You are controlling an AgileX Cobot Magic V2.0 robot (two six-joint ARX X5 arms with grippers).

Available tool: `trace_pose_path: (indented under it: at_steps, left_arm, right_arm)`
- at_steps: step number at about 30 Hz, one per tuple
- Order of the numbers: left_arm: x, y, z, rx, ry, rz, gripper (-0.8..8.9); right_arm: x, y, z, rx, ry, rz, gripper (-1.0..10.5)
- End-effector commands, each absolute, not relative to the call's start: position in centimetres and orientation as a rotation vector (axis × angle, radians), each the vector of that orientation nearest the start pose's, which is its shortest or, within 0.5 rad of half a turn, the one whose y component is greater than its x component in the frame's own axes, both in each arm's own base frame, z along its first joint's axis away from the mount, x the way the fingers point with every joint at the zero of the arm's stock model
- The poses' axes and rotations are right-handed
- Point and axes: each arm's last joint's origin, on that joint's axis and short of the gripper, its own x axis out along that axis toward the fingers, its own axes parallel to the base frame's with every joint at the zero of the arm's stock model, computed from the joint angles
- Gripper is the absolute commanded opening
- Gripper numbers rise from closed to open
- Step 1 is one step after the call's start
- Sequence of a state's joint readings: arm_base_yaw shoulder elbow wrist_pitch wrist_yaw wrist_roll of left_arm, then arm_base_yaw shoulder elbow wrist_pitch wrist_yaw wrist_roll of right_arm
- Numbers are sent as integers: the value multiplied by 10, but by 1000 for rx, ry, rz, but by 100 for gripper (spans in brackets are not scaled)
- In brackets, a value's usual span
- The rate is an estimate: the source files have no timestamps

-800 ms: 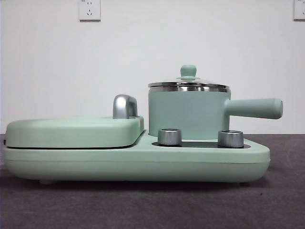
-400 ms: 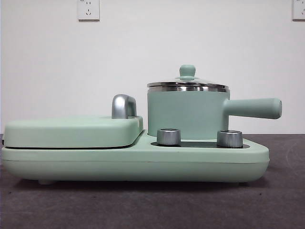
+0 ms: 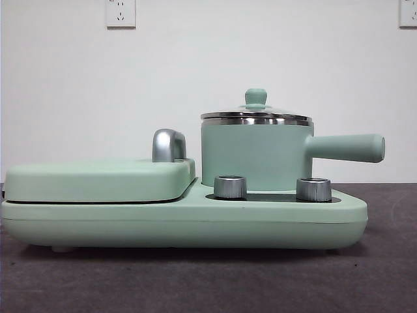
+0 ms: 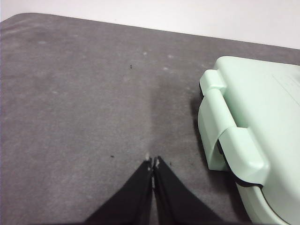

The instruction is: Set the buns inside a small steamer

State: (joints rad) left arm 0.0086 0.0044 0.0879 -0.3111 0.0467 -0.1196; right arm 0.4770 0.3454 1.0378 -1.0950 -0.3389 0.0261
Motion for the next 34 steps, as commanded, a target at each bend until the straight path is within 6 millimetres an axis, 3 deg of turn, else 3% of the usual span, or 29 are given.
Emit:
trace_pose_path:
  at_steps: [1, 10, 31, 34]
  left_arm:
    - [92, 1, 154, -116, 226, -6, 7]
    - [96, 2, 159, -95, 103, 1, 7]
    - [96, 3, 156, -96, 116, 1, 7]
    - [96, 3, 156, -96, 116, 1, 7]
  right_arm:
    - [4, 13, 361, -12, 406, 808, 24]
    - [4, 13, 361, -12, 406, 808, 24]
    - [4, 13, 361, -13, 405, 807, 24]
    - [5, 12, 361, -21, 397, 737, 24]
